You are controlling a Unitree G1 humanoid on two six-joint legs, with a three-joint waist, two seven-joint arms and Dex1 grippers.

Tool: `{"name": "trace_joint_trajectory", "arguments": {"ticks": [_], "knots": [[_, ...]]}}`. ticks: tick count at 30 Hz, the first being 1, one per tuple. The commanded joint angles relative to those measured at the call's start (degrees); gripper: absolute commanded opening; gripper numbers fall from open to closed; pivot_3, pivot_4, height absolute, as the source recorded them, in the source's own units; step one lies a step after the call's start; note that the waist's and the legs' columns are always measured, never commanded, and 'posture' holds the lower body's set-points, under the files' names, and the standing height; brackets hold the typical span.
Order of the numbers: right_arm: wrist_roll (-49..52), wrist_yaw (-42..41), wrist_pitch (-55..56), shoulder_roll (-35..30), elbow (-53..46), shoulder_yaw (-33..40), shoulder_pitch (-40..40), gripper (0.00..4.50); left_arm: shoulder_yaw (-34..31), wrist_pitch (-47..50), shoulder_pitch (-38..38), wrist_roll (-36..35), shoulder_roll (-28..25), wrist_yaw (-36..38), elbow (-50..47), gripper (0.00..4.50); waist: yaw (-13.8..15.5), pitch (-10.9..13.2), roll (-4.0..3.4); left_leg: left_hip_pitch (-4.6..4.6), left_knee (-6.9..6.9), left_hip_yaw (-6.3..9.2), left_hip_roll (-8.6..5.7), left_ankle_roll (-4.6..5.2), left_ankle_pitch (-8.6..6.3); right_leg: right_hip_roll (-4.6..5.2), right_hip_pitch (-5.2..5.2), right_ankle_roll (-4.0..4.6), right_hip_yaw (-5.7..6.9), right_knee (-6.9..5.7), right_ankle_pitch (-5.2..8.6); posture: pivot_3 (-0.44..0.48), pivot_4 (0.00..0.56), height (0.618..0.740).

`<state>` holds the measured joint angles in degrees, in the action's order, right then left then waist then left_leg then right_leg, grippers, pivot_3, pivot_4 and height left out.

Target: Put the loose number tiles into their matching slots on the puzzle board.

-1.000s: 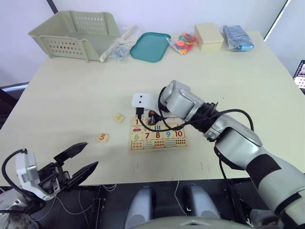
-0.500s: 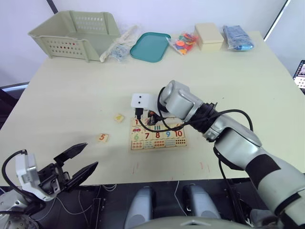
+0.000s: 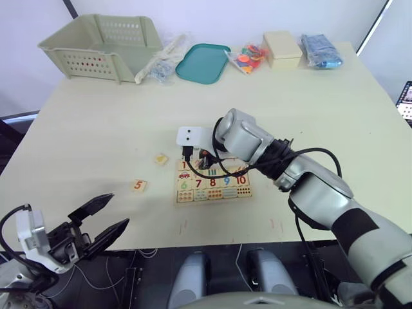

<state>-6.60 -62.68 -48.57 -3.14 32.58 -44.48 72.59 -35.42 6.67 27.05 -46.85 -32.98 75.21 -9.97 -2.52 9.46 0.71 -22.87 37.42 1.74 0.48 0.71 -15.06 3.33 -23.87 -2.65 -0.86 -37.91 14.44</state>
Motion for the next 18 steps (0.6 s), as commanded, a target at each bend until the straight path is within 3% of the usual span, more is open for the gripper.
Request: {"name": "trace_joint_trajectory", "arguments": {"ticks": [1,18], "knots": [[-0.40,-0.34,0.60,0.34,-0.60,1.45,-0.13,0.91,-1.43,-1.09,0.37,-0.14,0.21,-0.08,0.10,4.50,0.00,0.00,0.00,0.00,0.00,0.00,0.00,0.00,0.00,0.01,0.00,0.00,0.00,0.00,0.00,0.000,0.150,0.740],[-0.68,-0.32,0.50,0.31,-0.93,1.41,-0.25,0.91,-1.11,-0.97,-0.28,0.07,0.15,-0.26,0.12,4.50,0.00,0.00,0.00,0.00,0.00,0.00,-0.01,0.00,0.00,0.19,0.00,0.00,0.01,0.00,0.00,0.000,0.150,0.740]]}}
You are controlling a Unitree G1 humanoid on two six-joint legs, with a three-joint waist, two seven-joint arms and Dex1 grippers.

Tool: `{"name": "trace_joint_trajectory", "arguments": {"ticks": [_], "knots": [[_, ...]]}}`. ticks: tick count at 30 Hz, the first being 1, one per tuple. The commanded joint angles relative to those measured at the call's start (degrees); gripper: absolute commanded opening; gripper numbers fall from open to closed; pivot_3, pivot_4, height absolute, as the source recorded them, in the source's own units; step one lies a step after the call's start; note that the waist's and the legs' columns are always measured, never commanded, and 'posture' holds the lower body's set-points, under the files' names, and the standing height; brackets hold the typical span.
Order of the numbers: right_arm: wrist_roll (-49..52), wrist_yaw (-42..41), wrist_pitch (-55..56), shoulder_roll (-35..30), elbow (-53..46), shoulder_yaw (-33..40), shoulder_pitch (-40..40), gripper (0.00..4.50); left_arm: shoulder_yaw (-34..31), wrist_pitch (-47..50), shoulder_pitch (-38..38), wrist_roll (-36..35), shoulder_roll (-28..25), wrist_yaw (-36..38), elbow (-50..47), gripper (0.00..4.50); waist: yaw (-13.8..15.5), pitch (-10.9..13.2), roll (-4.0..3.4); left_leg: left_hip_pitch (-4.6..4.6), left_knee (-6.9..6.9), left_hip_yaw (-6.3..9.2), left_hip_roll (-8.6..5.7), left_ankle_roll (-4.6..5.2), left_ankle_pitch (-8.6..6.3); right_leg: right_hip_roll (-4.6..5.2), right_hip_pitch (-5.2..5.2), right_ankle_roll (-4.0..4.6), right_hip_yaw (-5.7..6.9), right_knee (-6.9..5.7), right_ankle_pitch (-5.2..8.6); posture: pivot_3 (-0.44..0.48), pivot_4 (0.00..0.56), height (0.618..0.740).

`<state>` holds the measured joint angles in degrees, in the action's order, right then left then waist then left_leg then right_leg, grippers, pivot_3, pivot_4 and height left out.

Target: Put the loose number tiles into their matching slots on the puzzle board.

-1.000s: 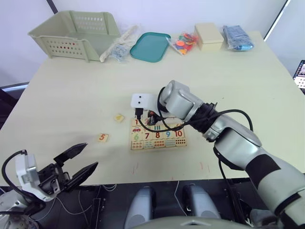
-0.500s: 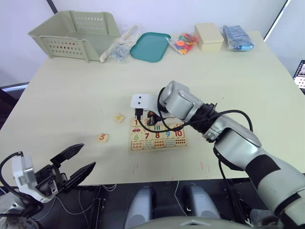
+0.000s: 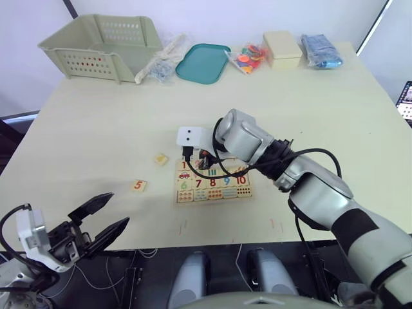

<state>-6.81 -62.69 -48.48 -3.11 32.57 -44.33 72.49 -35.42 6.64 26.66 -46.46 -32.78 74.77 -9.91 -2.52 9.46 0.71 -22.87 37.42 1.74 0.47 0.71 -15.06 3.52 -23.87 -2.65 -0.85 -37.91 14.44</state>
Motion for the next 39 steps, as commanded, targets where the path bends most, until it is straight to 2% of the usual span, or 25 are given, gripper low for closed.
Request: {"name": "trace_joint_trajectory", "arguments": {"ticks": [1,39], "knots": [[-0.47,-0.31,0.41,0.27,-0.92,1.27,-0.14,0.91,-1.08,-0.89,0.05,-0.29,-0.06,0.14,0.02,4.50,0.00,0.00,0.00,0.00,0.00,0.00,0.00,0.00,0.00,-0.02,0.00,0.00,0.00,0.00,0.00,0.000,0.150,0.740],[-0.44,0.11,0.15,0.39,-1.17,1.58,-0.52,0.91,-1.04,0.12,-0.07,-0.38,-0.39,-0.46,-1.09,4.50,0.00,0.00,0.00,0.00,0.00,0.00,-0.01,0.00,0.00,-0.20,0.00,0.00,0.00,0.00,0.00,0.000,0.150,0.740]]}}
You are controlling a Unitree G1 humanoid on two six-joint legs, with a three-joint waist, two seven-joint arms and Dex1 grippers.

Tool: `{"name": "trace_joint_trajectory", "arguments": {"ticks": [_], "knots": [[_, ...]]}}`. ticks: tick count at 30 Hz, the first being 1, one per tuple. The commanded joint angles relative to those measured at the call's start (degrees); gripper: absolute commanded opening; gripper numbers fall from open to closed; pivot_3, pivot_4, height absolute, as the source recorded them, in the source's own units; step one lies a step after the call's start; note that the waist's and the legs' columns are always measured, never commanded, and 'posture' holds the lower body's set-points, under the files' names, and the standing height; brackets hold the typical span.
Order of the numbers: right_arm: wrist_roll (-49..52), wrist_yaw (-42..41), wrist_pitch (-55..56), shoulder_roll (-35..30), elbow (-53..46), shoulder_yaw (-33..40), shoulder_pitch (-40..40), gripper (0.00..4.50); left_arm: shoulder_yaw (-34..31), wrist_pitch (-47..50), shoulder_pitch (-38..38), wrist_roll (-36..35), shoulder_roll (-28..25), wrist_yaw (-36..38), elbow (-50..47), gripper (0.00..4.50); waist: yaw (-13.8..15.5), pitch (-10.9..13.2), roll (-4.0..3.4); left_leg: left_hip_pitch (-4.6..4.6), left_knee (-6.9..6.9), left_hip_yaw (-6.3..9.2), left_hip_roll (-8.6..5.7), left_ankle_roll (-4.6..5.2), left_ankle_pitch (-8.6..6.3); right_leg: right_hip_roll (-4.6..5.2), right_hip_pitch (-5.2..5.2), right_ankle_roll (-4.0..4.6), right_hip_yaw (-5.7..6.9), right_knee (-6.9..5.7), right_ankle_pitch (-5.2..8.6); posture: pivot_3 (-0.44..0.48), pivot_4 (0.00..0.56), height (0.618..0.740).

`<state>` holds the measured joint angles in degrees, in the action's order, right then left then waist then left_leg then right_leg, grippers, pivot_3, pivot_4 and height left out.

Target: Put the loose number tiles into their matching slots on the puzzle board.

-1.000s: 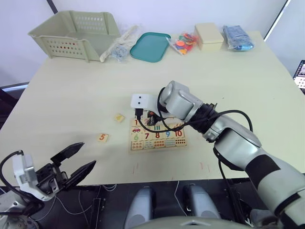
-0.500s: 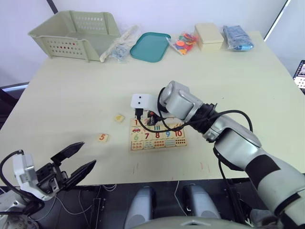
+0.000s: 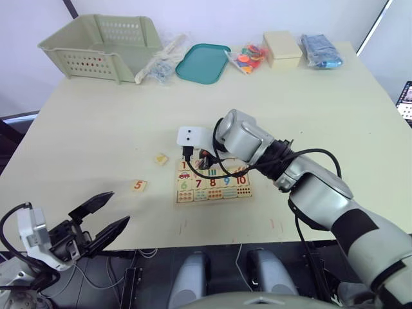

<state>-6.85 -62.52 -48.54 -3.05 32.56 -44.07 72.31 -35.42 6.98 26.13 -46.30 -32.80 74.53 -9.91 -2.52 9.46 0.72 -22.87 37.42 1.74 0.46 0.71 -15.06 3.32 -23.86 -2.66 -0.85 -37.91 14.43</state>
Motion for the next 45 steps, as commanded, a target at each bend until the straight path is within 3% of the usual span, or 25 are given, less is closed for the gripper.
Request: {"name": "trace_joint_trajectory", "arguments": {"ticks": [1,38,39,42,45], "knots": [[-0.41,-0.07,0.18,0.31,-1.22,1.31,-0.35,0.91,-1.05,-0.20,0.46,-0.55,-0.36,-0.24,-1.12,4.50,0.00,0.00,0.00,0.00,0.00,0.00,0.00,0.00,0.00,0.00,0.00,0.00,0.00,0.00,0.00,0.000,0.150,0.740],[-0.71,-0.27,0.81,0.35,-1.81,1.37,-0.69,0.91,-1.07,-0.49,0.63,-0.66,-0.23,-0.16,-0.72,4.50,0.00,0.00,0.00,0.00,0.00,0.00,0.00,0.00,0.00,0.01,0.00,0.00,0.00,0.00,0.00,0.000,0.150,0.740],[-0.74,-0.27,0.83,0.37,-1.81,1.37,-0.70,1.71,-1.05,-0.50,0.59,-0.65,-0.23,-0.17,-0.70,4.50,0.00,0.00,0.00,0.00,0.00,0.00,0.00,0.00,0.00,0.01,0.00,0.00,0.00,0.00,0.00,0.000,0.150,0.740],[-0.90,-0.53,0.79,0.25,-2.16,1.34,-0.86,2.98,-1.00,-0.47,0.59,-0.65,-0.19,-0.22,-0.80,4.50,0.00,0.00,0.00,0.00,0.00,0.00,0.00,0.00,0.00,0.01,0.00,0.00,-0.01,0.00,0.00,0.000,0.150,0.740],[-1.06,-0.44,0.88,0.33,-2.10,1.57,-0.91,3.93,-0.99,-0.47,0.56,-0.65,-0.19,-0.20,-0.76,4.50,0.00,0.00,0.00,0.00,-0.01,0.00,0.00,0.00,0.00,0.01,0.00,0.00,0.00,0.01,0.00,0.000,0.150,0.740]]}}
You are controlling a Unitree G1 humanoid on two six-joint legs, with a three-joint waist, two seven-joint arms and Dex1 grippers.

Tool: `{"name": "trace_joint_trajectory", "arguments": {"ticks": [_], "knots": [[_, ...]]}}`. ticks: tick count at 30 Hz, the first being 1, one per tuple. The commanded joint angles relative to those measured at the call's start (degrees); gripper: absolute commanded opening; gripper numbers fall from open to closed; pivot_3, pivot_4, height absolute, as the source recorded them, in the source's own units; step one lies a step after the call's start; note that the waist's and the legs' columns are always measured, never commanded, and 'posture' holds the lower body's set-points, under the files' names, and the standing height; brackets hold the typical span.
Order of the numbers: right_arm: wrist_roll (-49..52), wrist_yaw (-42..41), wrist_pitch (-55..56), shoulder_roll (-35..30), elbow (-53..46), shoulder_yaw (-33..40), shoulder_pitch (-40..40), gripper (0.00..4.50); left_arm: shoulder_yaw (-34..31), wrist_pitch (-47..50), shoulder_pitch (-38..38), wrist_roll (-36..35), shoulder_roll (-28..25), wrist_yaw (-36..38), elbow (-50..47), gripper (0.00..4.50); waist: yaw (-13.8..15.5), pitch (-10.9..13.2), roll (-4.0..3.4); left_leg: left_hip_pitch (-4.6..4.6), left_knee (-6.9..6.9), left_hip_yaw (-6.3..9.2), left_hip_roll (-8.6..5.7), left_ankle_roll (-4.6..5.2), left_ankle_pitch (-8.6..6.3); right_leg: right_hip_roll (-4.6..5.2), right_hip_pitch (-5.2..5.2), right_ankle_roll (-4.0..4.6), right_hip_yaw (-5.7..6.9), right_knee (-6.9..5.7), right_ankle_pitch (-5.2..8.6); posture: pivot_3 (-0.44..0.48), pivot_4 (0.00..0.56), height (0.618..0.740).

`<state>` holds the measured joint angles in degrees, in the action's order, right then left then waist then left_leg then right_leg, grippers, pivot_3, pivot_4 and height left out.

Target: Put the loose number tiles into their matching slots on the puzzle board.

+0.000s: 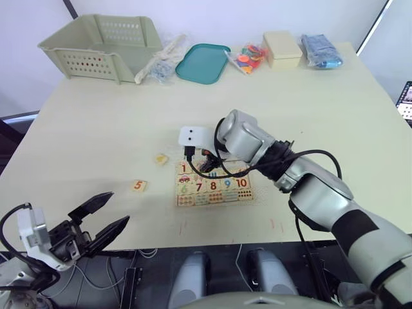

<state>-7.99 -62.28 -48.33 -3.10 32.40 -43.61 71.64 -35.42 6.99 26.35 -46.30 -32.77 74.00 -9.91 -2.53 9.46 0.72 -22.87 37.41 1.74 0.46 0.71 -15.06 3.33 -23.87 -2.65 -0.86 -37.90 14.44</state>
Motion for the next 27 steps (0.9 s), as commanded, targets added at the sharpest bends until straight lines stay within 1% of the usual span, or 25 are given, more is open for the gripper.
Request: {"name": "trace_joint_trajectory", "arguments": {"ticks": [1,2,6,10,16,19,22,27], "knots": [[0.02,-0.57,0.60,0.40,-1.96,1.26,-0.26,4.25,-0.99,-0.47,0.36,-0.65,-0.21,0.31,-0.81,4.50,0.00,0.00,0.00,0.00,0.00,0.00,0.00,0.00,0.00,0.00,0.00,0.00,0.00,0.00,0.00,0.000,0.150,0.740],[-0.03,-0.55,0.56,0.36,-2.02,1.38,-0.26,4.41,-0.99,-0.47,0.39,-0.63,-0.20,0.30,-0.83,4.50,0.00,0.00,0.00,0.00,0.00,0.00,0.00,0.00,0.00,0.00,0.00,0.00,0.00,0.00,0.00,0.000,0.150,0.740],[1.10,0.03,0.52,0.22,-3.00,4.33,-0.19,4.41,-0.95,-0.48,0.36,-0.59,-0.18,0.25,-0.79,4.50,0.00,0.00,0.00,0.00,0.00,0.00,0.00,0.00,0.00,0.01,0.00,0.00,0.00,0.00,0.00,0.000,0.150,0.740],[3.25,-0.87,2.58,-1.97,-7.48,7.81,-1.95,4.41,-0.87,-0.53,0.22,-0.55,-0.12,0.24,-0.71,4.50,0.04,0.00,0.00,-0.01,0.00,0.01,0.00,0.00,0.00,0.04,0.00,0.00,0.01,0.01,0.00,0.000,0.150,0.740],[3.55,-0.75,4.41,-5.12,-10.72,8.78,-4.76,4.41,-0.59,-0.54,-0.15,-0.43,-0.08,0.22,-0.51,4.50,0.06,0.00,0.00,0.00,0.00,0.00,-0.02,0.00,0.00,0.02,0.02,-0.01,0.01,0.01,-0.01,0.000,0.150,0.740],[4.69,0.71,6.49,-5.16,-11.95,11.12,-6.60,4.41,-0.41,-0.56,-0.49,-0.33,-0.06,0.20,-0.35,4.50,0.00,0.00,0.01,0.00,0.00,0.00,-0.02,0.00,0.00,0.01,0.01,-0.01,0.01,0.01,0.00,0.000,0.150,0.740],[8.13,2.14,10.57,-4.19,-12.53,16.01,-10.63,4.41,-0.23,-0.57,-0.90,-0.22,-0.01,0.18,-0.20,4.50,0.01,-0.01,0.02,0.00,0.00,-0.01,-0.01,0.00,0.00,-0.01,0.01,-0.01,-0.01,0.00,-0.01,0.000,0.150,0.740],[9.47,2.20,13.71,-4.44,-11.96,18.08,-13.36,4.41,0.01,-0.51,-1.43,-0.12,0.01,0.13,0.05,4.50,0.05,-0.01,0.01,0.00,0.00,-0.02,-0.01,0.01,0.00,-0.02,0.03,-0.02,-0.01,0.00,-0.01,0.000,0.150,0.740]]}}
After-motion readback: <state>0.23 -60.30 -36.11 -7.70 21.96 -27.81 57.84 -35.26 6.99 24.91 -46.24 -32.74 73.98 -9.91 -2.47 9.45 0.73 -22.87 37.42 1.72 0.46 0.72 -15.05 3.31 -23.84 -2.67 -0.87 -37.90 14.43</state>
